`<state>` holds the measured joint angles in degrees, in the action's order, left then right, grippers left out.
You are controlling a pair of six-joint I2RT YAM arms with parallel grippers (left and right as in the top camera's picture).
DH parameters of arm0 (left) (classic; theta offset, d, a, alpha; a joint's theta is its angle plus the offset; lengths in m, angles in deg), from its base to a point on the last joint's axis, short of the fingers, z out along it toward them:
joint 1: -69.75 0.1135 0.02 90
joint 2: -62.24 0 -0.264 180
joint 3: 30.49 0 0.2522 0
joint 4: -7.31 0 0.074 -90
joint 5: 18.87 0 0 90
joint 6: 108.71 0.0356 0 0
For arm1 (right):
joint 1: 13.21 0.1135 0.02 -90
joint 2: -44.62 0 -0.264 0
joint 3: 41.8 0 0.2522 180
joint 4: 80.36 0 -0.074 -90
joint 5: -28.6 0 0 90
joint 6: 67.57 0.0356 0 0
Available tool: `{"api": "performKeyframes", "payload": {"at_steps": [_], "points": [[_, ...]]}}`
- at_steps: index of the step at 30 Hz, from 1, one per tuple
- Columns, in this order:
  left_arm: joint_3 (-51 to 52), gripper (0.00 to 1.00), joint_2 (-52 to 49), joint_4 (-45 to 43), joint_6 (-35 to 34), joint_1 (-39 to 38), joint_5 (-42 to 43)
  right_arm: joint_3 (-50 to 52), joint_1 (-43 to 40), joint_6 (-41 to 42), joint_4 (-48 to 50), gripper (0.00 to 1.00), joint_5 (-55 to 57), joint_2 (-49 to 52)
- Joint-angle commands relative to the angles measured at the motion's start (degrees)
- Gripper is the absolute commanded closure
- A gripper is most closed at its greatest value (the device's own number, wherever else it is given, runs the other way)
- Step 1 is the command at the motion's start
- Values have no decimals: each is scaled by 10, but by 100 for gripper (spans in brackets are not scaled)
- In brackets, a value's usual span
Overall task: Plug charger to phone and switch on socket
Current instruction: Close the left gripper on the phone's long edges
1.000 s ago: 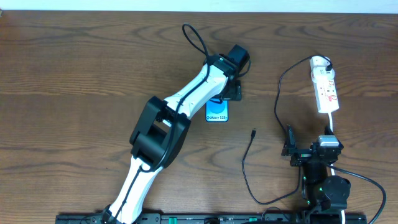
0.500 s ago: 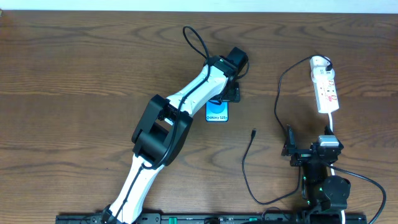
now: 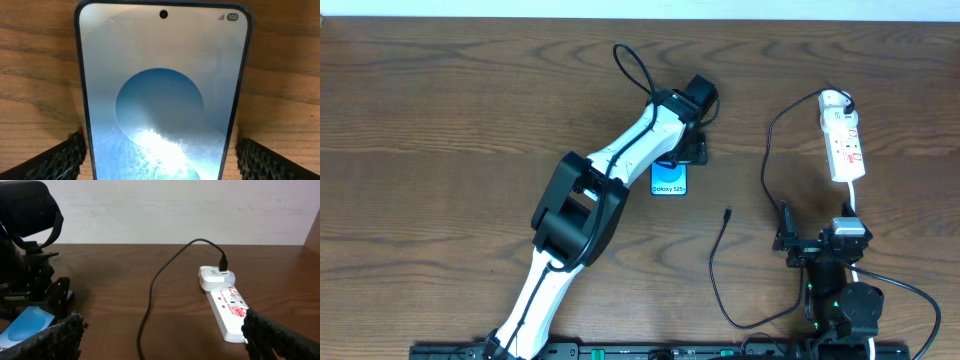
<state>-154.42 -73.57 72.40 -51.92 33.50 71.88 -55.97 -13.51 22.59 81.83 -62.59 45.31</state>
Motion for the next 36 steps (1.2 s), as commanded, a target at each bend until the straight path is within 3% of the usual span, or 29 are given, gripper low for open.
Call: {"api": "performKeyframes", "payload": {"at_steps": [1, 31, 36], "points": [[5, 2, -8, 2, -5, 2, 20, 1, 4, -7, -3, 1, 4, -3], [5, 1, -8, 9, 6, -9, -34, 1, 4, -7, -3, 1, 4, -3], [5, 5, -8, 9, 6, -9, -34, 1, 4, -7, -3, 1, 4, -3]]}}
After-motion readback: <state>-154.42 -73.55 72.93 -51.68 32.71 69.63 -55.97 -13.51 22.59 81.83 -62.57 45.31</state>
